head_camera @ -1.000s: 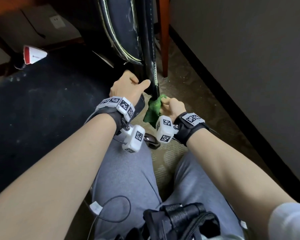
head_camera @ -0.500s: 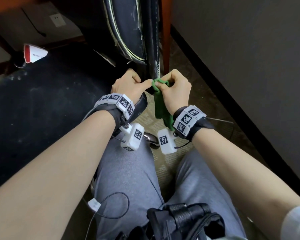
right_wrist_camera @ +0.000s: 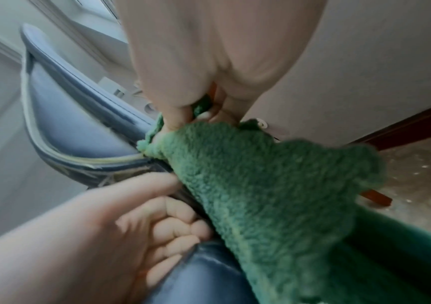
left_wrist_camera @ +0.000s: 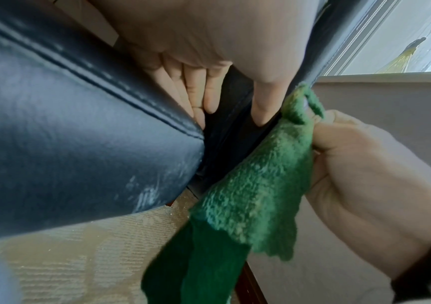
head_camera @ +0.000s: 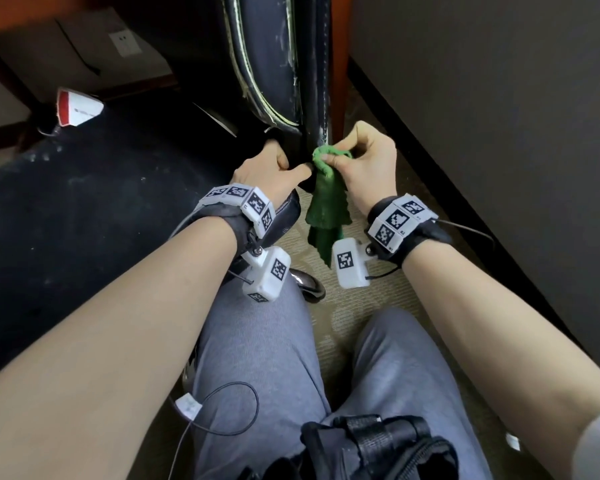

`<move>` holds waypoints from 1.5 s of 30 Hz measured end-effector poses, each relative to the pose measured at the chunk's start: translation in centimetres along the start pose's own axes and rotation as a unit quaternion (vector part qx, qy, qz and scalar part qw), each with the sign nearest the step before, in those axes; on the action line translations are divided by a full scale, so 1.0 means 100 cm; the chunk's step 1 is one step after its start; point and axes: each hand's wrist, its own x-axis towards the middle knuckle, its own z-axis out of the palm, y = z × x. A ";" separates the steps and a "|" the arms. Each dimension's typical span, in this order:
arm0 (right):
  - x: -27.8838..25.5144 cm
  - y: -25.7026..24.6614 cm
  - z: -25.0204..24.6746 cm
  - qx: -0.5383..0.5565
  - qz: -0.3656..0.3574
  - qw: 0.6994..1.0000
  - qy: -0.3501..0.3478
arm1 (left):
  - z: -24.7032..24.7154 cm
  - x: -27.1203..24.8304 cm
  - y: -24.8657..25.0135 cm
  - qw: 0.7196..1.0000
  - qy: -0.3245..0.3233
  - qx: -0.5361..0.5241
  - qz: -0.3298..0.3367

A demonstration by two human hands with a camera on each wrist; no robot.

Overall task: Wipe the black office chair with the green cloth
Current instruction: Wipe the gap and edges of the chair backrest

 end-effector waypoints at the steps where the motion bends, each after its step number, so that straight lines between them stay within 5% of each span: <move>1: -0.003 0.005 -0.001 -0.004 0.005 1.000 -0.009 | 0.000 -0.001 0.000 1.000 0.000 0.001 0.001; 6: -0.008 0.003 -0.002 0.023 0.035 0.998 -0.042 | -0.001 -0.002 0.002 1.000 0.002 0.006 0.003; 13: 0.024 -0.034 -0.005 0.065 -0.036 0.997 -0.035 | -0.003 0.001 0.002 1.000 -0.016 0.010 0.001; 21: 0.008 0.003 -0.009 0.041 0.040 0.995 -0.083 | -0.001 0.002 0.002 1.000 -0.006 0.010 0.000; 28: 0.047 -0.057 -0.012 0.102 -0.058 0.990 -0.072 | -0.005 0.001 0.001 1.000 -0.019 0.010 -0.004; 38: 0.034 -0.026 -0.013 0.059 0.000 0.992 -0.108 | -0.007 -0.003 0.006 1.000 -0.016 0.011 -0.002; 45: 0.061 -0.090 -0.015 0.127 -0.088 0.986 -0.068 | -0.010 -0.006 0.009 0.999 -0.025 0.026 -0.011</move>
